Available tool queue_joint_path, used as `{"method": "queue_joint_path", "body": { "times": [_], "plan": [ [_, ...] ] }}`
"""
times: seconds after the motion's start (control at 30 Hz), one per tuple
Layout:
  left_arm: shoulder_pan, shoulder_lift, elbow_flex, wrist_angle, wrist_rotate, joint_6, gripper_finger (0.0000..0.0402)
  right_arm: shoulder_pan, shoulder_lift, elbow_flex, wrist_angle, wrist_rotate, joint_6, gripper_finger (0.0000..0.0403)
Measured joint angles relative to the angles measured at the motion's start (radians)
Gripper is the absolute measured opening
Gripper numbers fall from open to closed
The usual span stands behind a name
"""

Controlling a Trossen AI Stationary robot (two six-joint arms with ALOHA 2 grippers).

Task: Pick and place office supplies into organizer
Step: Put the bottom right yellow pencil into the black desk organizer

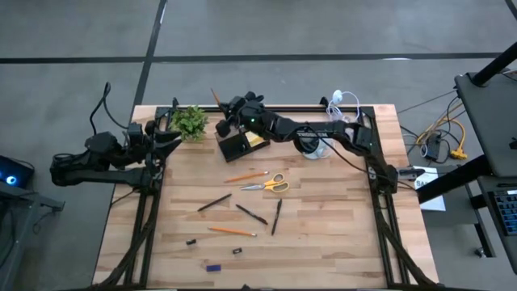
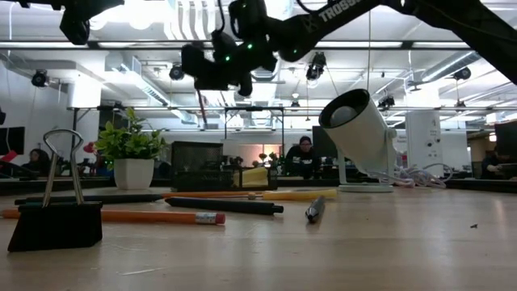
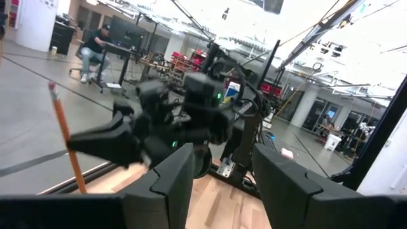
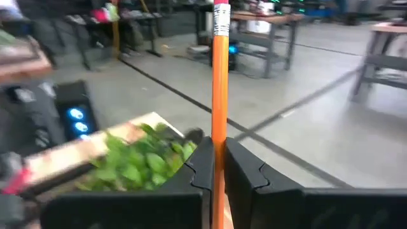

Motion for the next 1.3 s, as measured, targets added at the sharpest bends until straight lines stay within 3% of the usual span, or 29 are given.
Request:
{"method": "queue_joint_path", "body": {
  "times": [0.27,0.53,1.3],
  "plan": [
    [0.000,0.000,0.000,0.000,-0.001,-0.001,0.0146,0.017,0.038,-0.015,0.069,0.033,-0.005,0.0008],
    [0.000,0.000,0.000,0.000,-0.001,-0.002,0.0146,0.025,0.089,-0.023,0.168,-0.074,-0.008,0.0008],
    [0.000,0.000,0.000,0.000,-0.001,-0.019,0.0146,0.037,0.120,-0.037,0.299,-0.157,0.027,0.0009]
  ]
}}
